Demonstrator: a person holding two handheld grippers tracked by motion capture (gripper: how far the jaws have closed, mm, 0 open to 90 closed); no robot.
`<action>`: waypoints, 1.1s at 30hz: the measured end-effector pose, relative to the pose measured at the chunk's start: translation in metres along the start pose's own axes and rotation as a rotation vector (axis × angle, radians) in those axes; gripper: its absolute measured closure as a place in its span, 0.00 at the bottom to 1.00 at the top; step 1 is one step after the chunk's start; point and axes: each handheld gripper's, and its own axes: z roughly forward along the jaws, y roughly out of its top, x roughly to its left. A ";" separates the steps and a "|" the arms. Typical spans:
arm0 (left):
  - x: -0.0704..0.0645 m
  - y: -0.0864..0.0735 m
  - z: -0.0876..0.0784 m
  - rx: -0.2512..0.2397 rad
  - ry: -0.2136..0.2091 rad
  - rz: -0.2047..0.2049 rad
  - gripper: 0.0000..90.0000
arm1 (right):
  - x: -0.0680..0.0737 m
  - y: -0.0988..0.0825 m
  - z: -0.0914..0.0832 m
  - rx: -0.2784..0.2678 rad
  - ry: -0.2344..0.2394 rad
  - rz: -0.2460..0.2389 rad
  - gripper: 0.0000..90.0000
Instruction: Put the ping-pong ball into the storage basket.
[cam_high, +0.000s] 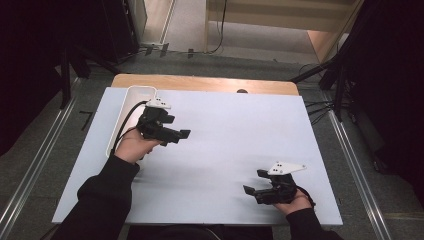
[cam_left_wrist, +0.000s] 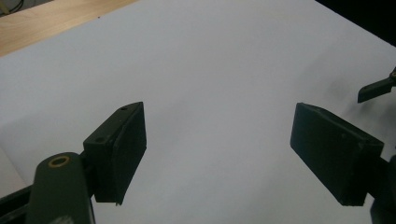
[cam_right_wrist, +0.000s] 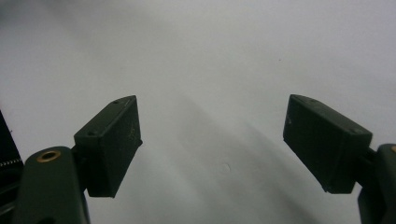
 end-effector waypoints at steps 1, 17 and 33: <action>-0.001 -0.001 0.000 0.001 -0.008 0.002 0.21 | 0.000 0.000 0.000 -0.001 -0.001 -0.001 0.20; -0.012 -0.015 0.003 -0.013 -0.029 0.017 0.21 | 0.000 0.000 0.000 -0.004 -0.003 -0.001 0.20; -0.018 -0.029 0.007 -0.005 -0.013 0.026 0.21 | 0.000 0.000 0.000 -0.004 -0.001 -0.002 0.20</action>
